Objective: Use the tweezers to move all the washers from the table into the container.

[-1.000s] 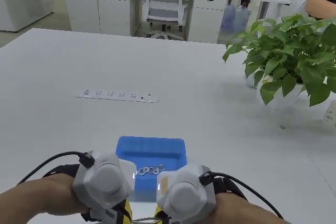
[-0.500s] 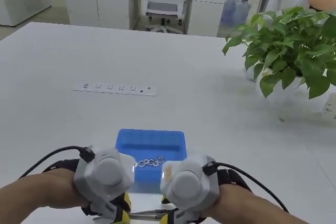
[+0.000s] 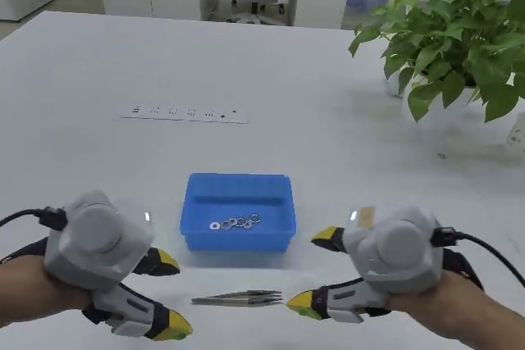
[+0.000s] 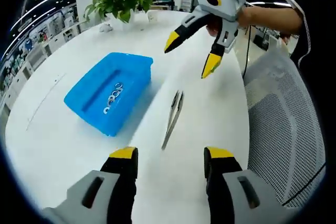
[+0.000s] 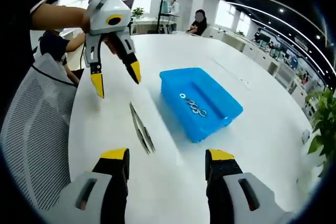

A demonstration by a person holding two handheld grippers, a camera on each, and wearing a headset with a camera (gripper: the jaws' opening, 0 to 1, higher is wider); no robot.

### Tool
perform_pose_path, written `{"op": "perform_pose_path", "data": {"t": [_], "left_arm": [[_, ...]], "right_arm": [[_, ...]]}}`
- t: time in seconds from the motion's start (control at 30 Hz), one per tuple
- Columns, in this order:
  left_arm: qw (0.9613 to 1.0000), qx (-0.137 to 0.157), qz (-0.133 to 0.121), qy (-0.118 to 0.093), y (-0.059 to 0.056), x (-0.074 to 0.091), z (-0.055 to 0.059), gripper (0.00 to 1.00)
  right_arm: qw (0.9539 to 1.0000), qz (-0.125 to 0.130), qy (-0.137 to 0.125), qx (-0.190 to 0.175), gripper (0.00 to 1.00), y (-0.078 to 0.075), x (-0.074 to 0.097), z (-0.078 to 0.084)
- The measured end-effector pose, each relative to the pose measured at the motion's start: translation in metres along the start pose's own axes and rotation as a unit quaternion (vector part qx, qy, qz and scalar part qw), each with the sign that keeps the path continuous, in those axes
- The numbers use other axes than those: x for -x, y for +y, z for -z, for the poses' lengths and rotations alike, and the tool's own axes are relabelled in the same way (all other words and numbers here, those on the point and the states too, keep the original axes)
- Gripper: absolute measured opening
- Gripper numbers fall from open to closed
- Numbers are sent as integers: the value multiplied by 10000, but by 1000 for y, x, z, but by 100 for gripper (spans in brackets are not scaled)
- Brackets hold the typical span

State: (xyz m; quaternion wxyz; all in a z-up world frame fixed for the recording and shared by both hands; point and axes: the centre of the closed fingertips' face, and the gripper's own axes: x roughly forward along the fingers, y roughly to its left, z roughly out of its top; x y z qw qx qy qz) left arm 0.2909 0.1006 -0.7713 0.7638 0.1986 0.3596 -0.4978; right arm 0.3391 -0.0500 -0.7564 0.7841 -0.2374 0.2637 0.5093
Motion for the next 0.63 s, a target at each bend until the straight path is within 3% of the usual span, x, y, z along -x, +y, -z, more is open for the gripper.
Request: {"op": "perform_pose_path", "data": {"t": [0.17,0.2,0.27,0.47,0.63], "left_arm": [[9980,203,-352,-481,8,18,-9,72],[9967,257,-433,-636,10,22,-14,74],[9957,236,-500,-748,10,27,-17,81],[9925,-23,-640,-1043,8,33,-35,98],[9926,-108,-622,-1039,8,31,-40,99]], "right_arm": [[9980,238,-284,-520,79,-14,18,8],[9977,247,-313,-552,82,-15,21,9],[9972,265,-381,-582,88,-17,25,10],[9968,162,-477,-624,100,-13,28,10],[9967,201,-529,-583,100,-13,30,9]]}}
